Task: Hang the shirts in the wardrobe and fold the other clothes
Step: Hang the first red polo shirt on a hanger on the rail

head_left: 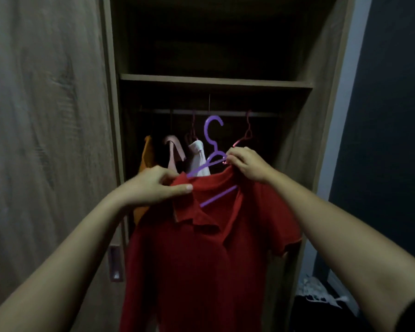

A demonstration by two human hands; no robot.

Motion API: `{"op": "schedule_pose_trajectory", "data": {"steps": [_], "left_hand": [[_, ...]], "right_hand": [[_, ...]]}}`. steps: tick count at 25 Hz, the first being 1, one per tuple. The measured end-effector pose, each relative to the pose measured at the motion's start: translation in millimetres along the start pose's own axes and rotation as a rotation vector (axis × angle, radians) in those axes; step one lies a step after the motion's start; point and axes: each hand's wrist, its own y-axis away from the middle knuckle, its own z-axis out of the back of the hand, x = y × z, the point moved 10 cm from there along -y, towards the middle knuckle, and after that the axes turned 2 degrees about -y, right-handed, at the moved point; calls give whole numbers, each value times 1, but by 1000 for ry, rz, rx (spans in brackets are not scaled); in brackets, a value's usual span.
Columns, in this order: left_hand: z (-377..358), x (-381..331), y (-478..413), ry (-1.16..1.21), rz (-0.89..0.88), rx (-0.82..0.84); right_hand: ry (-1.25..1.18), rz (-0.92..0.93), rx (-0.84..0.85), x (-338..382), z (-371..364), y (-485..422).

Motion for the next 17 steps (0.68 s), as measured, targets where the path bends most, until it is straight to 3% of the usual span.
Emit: {"op": "schedule_pose_trajectory", "data": {"steps": [4, 8, 10, 14, 17], "left_hand": [[-20, -34, 2, 22, 6, -85], [-37, -38, -12, 168, 148, -336], [-48, -31, -24, 196, 194, -380], [-66, -16, -54, 185, 254, -416], [-70, -10, -74, 149, 255, -460]], "right_hand": [[-76, 5, -52, -5, -14, 4], [-114, -86, 50, -34, -41, -4], [-169, -194, 16, -61, -48, -16], [-215, -594, -267, -132, -48, -47], [-193, -749, -315, -155, -59, -71]]}}
